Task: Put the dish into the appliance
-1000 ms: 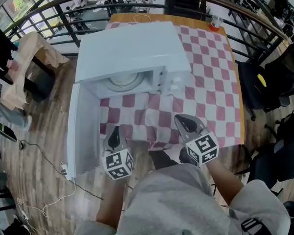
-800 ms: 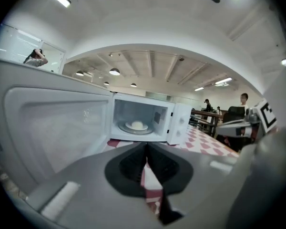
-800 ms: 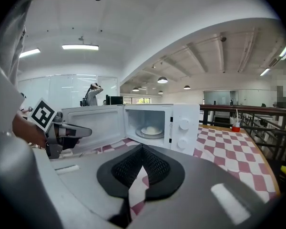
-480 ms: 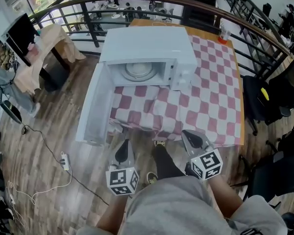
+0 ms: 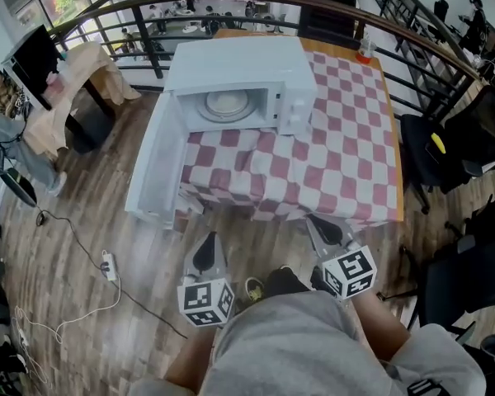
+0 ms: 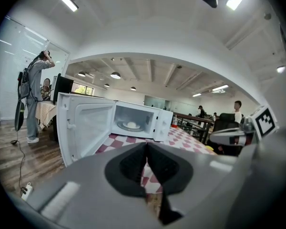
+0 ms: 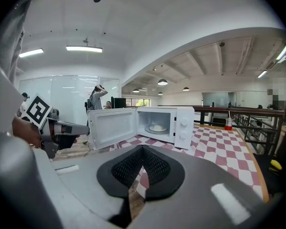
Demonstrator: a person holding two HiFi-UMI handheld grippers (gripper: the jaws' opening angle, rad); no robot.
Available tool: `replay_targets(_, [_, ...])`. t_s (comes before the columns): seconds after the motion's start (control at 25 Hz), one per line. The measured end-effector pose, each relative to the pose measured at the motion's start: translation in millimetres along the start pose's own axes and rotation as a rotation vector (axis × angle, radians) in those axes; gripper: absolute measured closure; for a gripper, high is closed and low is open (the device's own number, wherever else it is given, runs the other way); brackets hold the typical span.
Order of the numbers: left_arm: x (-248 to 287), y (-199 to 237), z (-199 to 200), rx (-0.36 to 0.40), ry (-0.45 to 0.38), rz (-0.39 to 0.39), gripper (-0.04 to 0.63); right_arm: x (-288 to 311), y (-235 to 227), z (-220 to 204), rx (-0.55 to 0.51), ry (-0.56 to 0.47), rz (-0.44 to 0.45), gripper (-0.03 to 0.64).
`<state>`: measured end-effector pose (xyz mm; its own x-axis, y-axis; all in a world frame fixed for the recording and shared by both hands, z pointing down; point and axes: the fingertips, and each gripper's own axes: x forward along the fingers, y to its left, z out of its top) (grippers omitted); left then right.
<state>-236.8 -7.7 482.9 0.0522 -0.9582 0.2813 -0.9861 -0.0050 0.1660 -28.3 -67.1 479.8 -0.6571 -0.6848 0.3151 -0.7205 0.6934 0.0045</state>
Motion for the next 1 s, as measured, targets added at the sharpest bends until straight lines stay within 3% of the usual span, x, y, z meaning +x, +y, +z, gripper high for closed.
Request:
replay_targets(0.48, [-30.7,-59.1,-12.3,0.010,-0.006,0.002,0.583,-57.9,-27.7,-26.0,0.019,0.022,-0.023,0.618])
replay_targets(1.0, [-105.3,-148.5,-41.5,0.022,-0.018,0.012,0.583,-165.5,-30.5,-67.9,0.032,0.029,0.004,0.618])
